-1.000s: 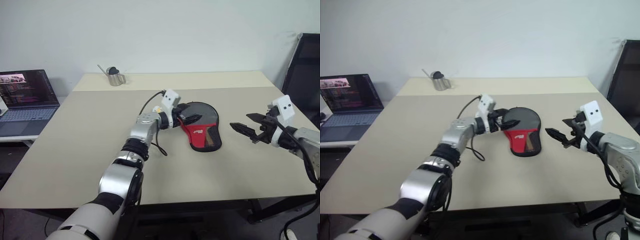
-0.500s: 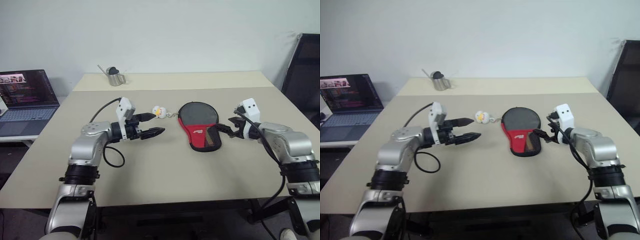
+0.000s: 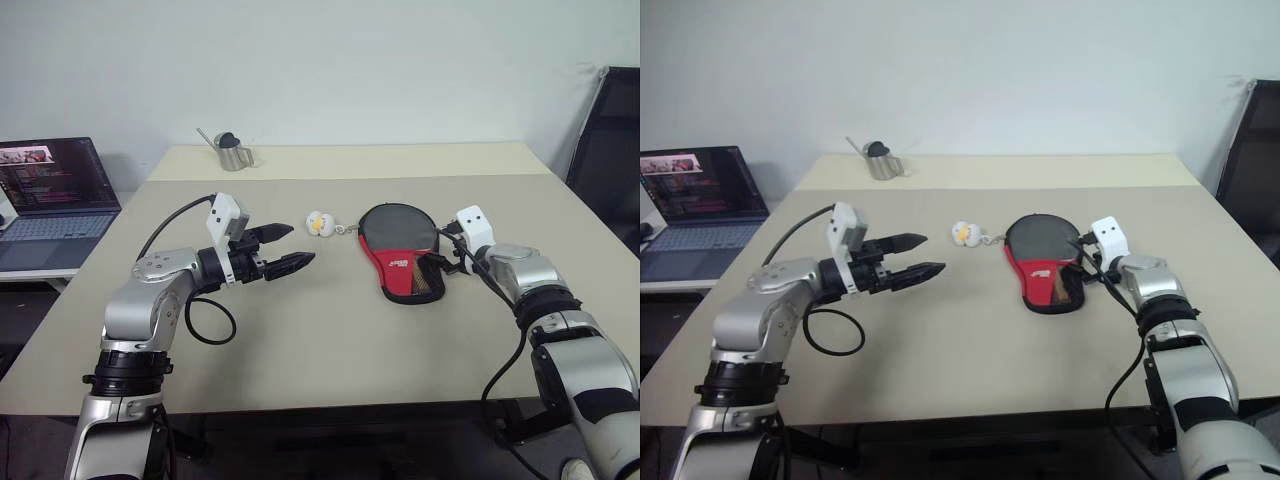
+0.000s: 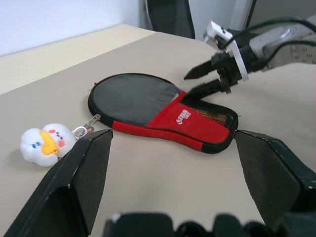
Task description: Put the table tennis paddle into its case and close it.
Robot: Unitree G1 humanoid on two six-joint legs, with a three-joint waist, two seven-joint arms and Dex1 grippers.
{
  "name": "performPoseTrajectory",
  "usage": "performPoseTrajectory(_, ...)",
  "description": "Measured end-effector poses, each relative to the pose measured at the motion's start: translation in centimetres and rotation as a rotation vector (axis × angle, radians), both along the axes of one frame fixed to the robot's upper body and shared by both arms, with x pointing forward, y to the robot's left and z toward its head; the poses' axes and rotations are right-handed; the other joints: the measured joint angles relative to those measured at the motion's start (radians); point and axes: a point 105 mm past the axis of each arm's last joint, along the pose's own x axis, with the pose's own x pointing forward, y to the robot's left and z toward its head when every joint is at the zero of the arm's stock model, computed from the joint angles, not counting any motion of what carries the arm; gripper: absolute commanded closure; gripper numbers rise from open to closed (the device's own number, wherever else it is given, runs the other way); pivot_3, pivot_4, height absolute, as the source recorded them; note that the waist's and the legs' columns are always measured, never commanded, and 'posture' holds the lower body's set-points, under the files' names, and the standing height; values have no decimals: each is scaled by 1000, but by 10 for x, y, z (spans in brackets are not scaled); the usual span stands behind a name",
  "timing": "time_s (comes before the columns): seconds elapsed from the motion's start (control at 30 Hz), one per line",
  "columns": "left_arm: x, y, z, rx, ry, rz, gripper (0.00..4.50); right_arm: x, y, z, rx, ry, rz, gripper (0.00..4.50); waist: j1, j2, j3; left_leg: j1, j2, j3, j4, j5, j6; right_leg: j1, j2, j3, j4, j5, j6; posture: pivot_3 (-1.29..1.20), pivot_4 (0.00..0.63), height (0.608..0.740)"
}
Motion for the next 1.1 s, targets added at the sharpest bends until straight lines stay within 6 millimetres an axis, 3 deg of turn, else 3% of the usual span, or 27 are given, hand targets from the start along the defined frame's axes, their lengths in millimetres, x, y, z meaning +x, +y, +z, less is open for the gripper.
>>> performPoseTrajectory(0.3, -2, -1, 2, 4, -4, -11, 242, -3, 24, -5, 13, 43, 116, 0, -20, 0, 0, 1, 0, 0, 0, 0, 0, 0, 0, 1, 1, 0, 0, 0, 150, 740)
performPoseTrajectory(0.73, -2, -2, 2, 15, -3, -16, 242, -3, 31, -15, 185, 161, 18, 0, -25, 1, 0, 3, 1, 1, 0, 0, 0, 1, 1, 2, 3, 0, -1, 0, 150, 740)
performPoseTrajectory(0.83, -2, -2, 2, 15, -3, -16, 196, -3, 36, -15, 200, 172, 26, 604, -29, 1, -1, 3, 1, 1, 0, 0, 0, 1, 1, 3, 4, 0, -1, 0, 150, 740)
performPoseTrajectory(1.1, -3, -5, -1, 25, 6, -28, 196, -5, 61, -19, 249, 199, 85, 3323, -44, 1, -1, 7, 2, 2, 0, -1, 1, 1, 3, 7, 5, 0, -1, 0, 150, 740)
